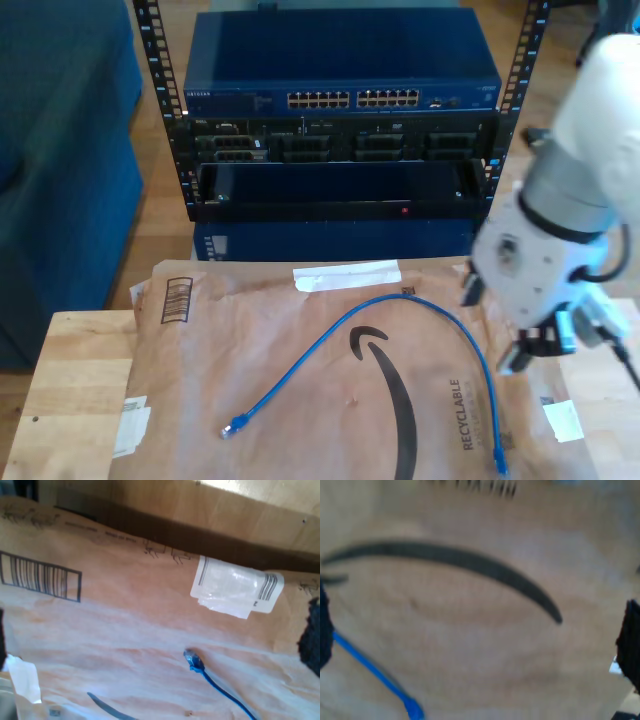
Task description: Grab the cable and plug it in
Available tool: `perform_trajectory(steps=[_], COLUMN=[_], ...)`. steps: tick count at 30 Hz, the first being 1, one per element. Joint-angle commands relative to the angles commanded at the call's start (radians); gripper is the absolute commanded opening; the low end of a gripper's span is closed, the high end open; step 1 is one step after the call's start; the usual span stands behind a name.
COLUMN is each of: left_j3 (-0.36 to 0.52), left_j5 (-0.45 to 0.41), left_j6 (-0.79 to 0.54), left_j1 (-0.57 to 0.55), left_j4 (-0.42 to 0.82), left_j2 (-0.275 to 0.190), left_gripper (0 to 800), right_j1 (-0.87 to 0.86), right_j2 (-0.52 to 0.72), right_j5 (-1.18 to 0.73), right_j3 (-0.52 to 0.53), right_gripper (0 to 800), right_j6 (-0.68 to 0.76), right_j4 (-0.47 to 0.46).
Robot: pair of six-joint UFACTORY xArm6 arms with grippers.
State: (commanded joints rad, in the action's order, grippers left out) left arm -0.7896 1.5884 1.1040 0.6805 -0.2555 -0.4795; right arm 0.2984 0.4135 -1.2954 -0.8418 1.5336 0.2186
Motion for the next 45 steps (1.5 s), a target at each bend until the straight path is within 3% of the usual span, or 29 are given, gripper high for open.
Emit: perform_trajectory(steps=[8,13,19,26,41,45], left_j3=[0.038,0.051,0.121,0.13,0.155,0.155], left_j5=[-0.005,-0.014,-0.091,-0.114,-0.141,-0.14], left_j6=[0.043,0.043,0.054,0.149,0.149,0.149], left_j1=[-0.037,-0.038,-0.104,-0.218,-0.219,-0.219], left_j4=[-0.017,-0.017,-0.017,-0.018,-0.018,-0.018], left_j2=[0.005,0.051,0.055,0.057,0.058,0.058], left_gripper=[800,800,800,800,800,800], right_j1=[0.219,0.342,0.391,0.457,0.47,0.47], right_j2=[-0.13,-0.23,-0.359,-0.493,-0.621,-0.624], right_j5=[0.173,0.255,0.364,0.425,0.519,0.522], right_j3=[-0.023,-0.028,-0.071,-0.123,-0.144,-0.146], right_gripper=[796,796,794,786,670,586], right_j6=[0.011,0.051,0.051,0.048,0.043,0.043], right_j4=[-0.002,-0.009,-0.011,-0.011,-0.012,-0.011])
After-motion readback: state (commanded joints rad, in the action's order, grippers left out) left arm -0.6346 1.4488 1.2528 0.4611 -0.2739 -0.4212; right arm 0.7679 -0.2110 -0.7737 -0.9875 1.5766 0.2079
